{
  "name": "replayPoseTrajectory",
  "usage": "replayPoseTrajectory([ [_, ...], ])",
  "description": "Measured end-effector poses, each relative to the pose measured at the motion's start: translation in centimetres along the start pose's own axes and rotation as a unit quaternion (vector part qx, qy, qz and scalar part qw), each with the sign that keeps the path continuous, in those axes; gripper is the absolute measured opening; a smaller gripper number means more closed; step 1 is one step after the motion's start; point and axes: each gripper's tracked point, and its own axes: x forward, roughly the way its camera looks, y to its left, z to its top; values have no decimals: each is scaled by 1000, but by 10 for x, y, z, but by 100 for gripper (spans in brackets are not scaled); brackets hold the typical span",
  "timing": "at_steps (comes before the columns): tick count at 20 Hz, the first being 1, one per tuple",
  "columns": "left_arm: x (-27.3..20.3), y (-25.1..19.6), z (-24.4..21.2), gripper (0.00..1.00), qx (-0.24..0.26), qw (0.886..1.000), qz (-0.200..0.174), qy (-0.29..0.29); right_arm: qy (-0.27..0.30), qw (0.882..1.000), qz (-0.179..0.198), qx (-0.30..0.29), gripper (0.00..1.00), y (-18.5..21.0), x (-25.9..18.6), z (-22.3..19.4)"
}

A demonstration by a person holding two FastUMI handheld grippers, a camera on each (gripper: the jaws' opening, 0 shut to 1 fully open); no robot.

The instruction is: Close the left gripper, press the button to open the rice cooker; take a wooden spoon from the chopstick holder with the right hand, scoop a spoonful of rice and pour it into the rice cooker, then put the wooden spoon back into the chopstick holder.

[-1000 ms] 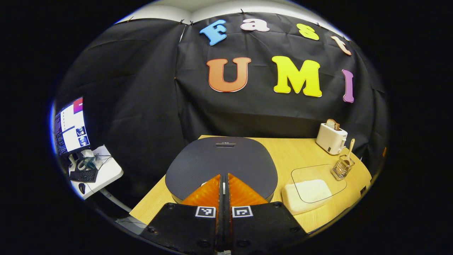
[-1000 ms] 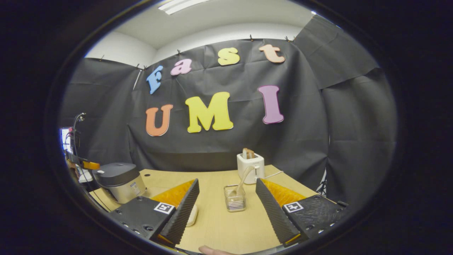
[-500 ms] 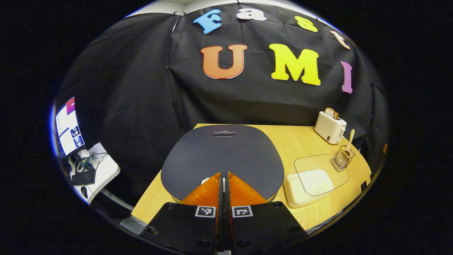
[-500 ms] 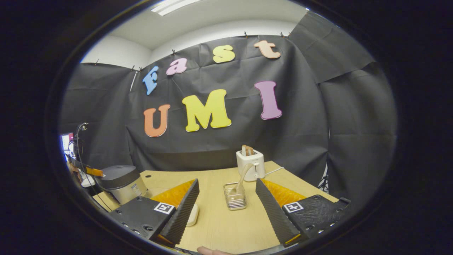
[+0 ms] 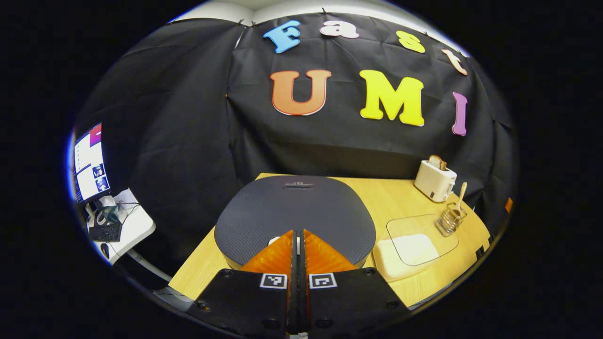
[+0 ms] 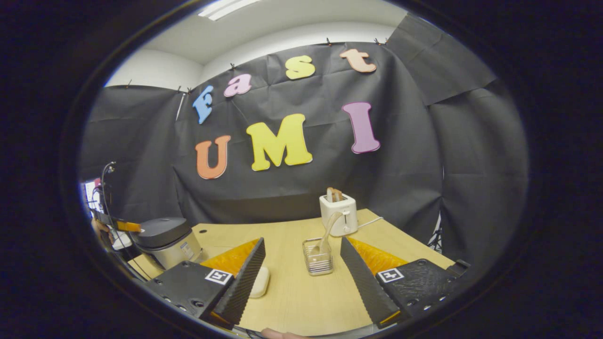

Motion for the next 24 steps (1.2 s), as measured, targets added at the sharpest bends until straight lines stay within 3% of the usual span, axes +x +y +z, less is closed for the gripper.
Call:
replayPoseTrajectory([
  [3,-11,-13,31,11,6,999,8,-49,7,1000,2,5,96,2,2,-3],
  [6,-26,-32,53,66,29,995,12,-94,16,1000,6,5,96,5,5,-9],
  [8,-39,-33,54,100,46,992,41,-110,18,1000,9,0,96,7,7,-11],
  [11,-46,-62,38,96,43,993,30,-104,25,1000,2,-2,96,4,15,-17],
  [13,-48,-73,30,100,42,992,28,-114,38,999,1,0,92,6,21,-27],
  [14,-49,-80,27,100,43,992,24,-119,43,999,2,-1,96,8,24,-32],
  [15,-50,-88,24,100,45,991,18,-125,47,999,1,-3,92,8,28,-35],
  [16,-50,-94,20,100,47,990,13,-129,50,999,-1,-6,96,7,32,-39],
  [18,-50,-106,16,100,48,990,5,-134,54,998,3,-13,92,9,39,-47],
  [21,-49,-127,14,100,46,988,-19,-144,56,998,6,-22,92,10,56,-52],
  [22,-48,-131,12,100,44,988,-27,-143,56,998,7,-27,96,10,63,-54],
  [23,-47,-135,8,95,44,988,-35,-141,58,998,4,-29,92,10,70,-54],
  [24,-48,-138,6,100,45,988,-42,-141,61,998,1,-30,92,8,78,-56],
])
